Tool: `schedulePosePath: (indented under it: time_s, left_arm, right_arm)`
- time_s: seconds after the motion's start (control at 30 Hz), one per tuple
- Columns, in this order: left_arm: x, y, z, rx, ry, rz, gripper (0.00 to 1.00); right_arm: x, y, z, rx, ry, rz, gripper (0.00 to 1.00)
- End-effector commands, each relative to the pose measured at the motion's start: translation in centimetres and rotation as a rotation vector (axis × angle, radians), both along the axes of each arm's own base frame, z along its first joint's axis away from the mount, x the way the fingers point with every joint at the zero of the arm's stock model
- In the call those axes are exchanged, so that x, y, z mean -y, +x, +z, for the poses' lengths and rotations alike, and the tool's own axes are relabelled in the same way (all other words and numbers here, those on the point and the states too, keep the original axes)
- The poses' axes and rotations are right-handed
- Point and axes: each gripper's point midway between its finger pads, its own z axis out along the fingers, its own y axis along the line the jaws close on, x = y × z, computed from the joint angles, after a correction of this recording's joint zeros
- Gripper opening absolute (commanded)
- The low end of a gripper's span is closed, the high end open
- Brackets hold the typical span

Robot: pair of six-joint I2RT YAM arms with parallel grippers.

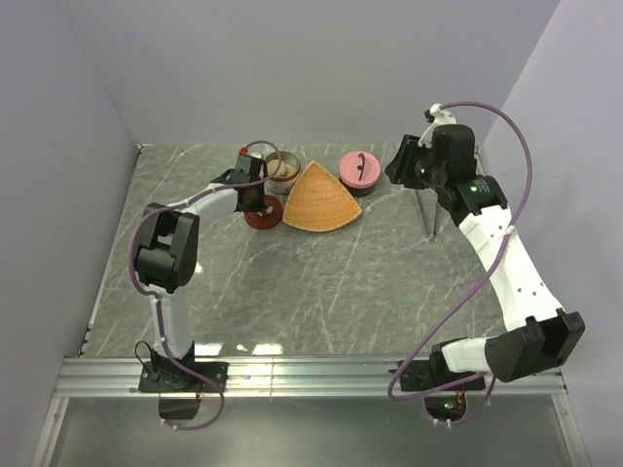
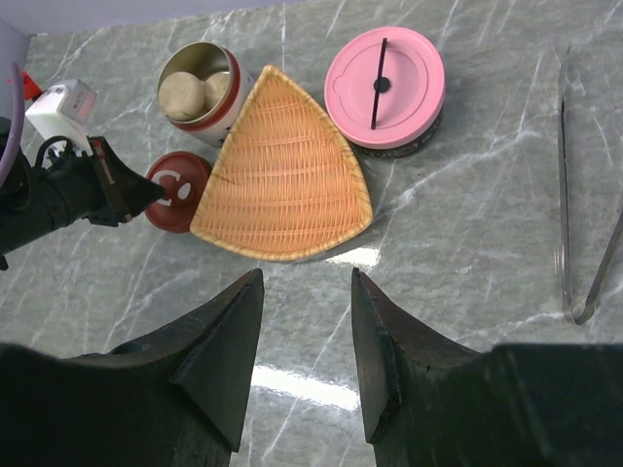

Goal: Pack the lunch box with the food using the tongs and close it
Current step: Pick up the lid of the lunch box with the left arm, then put the lid back on the lunch box

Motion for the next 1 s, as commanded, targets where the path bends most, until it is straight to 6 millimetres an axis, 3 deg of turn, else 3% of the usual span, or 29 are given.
schedulePosePath:
  time_s: [0.0, 0.3, 0.47, 0.6, 0.67, 0.7, 0.73, 0.77, 0.8, 0.87, 0.9, 0.93, 0.97]
  left_arm:
    - [-1.2, -0.2, 0.6, -0.004, 0.073, 0.009, 0.00]
    - [-4.0, -2.6, 6.0, 0.030, 0.164, 0.043, 0.00]
    - [-3.0, -2.5, 8.6, 0.051, 0.112, 0.017, 0.00]
    - [-1.8, -0.6, 12.9, 0.142, 0.049, 0.014, 0.00]
    - [-1.1, 0.5, 13.8, 0.170, 0.025, 0.007, 0.00]
    - [-0.7, 1.4, 15.4, 0.201, 0.007, 0.009, 0.00]
    - [-0.5, 2.0, 15.8, 0.207, 0.002, 0.008, 0.00]
    - [0.0, 2.6, 15.0, 0.183, -0.001, 0.006, 0.00]
    - [0.4, 3.7, 16.8, 0.220, -0.019, 0.004, 0.00]
    - [1.1, 4.7, 15.9, 0.200, -0.029, 0.001, 0.00]
    - [1.6, 5.4, 16.9, 0.223, -0.050, -0.008, 0.00]
    - [1.9, 5.9, 16.8, 0.224, -0.056, -0.011, 0.00]
    - [2.3, 6.5, 15.4, 0.199, -0.057, -0.009, 0.00]
  right_arm:
    - [0.0, 0.1, 1.5, 0.060, 0.010, 0.013, 0.49]
    - [-0.3, 0.2, 0.9, 0.050, 0.009, 0.031, 0.48]
    - [-0.7, 0.4, 0.9, 0.048, 0.021, 0.042, 0.48]
    - [-0.7, 0.2, 1.3, 0.056, 0.022, 0.046, 0.48]
    - [-0.4, -0.1, 1.6, 0.060, 0.020, 0.041, 0.48]
    - [-0.3, -0.3, 1.6, 0.060, 0.014, 0.037, 0.48]
    - [-0.2, -0.7, 1.5, 0.057, 0.013, 0.035, 0.48]
    - [-0.1, -1.0, 1.6, 0.058, 0.014, 0.033, 0.48]
    - [0.0, -1.3, 1.6, 0.054, 0.019, 0.027, 0.48]
    - [0.3, -2.3, 1.7, 0.057, 0.024, 0.023, 0.48]
    - [0.5, -2.9, 2.1, 0.073, 0.031, 0.018, 0.48]
    - [0.5, -3.2, 1.3, 0.057, 0.029, 0.016, 0.48]
    - [0.7, -3.4, 1.2, 0.056, 0.027, 0.008, 0.48]
